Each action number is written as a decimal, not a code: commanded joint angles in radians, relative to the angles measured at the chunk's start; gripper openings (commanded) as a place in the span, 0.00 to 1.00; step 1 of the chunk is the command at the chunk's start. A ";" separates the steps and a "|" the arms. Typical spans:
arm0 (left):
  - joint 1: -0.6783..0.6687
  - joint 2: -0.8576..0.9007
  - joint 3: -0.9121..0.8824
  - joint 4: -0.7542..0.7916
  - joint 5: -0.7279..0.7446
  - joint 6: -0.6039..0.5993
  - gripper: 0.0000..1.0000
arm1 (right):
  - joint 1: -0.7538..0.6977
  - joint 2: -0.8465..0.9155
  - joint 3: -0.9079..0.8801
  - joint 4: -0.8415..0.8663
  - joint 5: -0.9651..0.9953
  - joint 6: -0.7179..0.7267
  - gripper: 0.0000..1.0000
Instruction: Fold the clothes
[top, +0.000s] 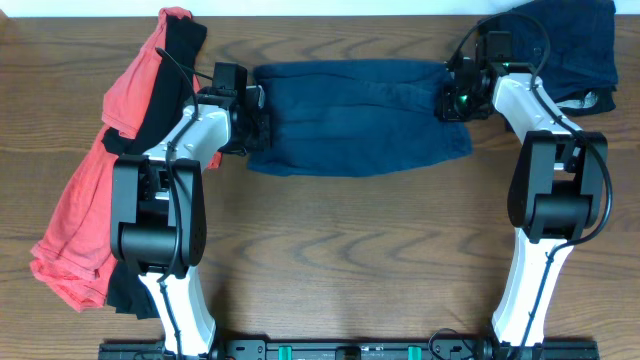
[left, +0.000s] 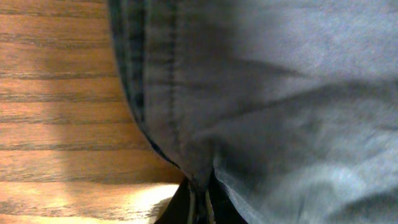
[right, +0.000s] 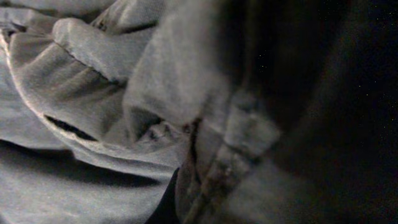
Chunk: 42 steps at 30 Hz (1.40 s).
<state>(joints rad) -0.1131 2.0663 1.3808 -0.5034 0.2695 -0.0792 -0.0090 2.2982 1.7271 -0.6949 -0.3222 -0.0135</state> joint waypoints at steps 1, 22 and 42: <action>-0.002 -0.026 -0.009 0.000 -0.002 -0.008 0.06 | 0.019 0.066 -0.025 -0.011 -0.079 0.027 0.01; -0.055 -0.026 -0.009 0.014 0.010 -0.009 0.06 | -0.121 0.062 0.422 -0.378 -0.100 -0.068 0.01; -0.114 -0.026 -0.009 0.050 0.006 -0.028 0.06 | 0.235 0.062 0.553 -0.396 -0.105 -0.058 0.01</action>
<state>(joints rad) -0.2230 2.0663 1.3808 -0.4583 0.2806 -0.0975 0.1558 2.3650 2.2482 -1.1088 -0.3851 -0.1074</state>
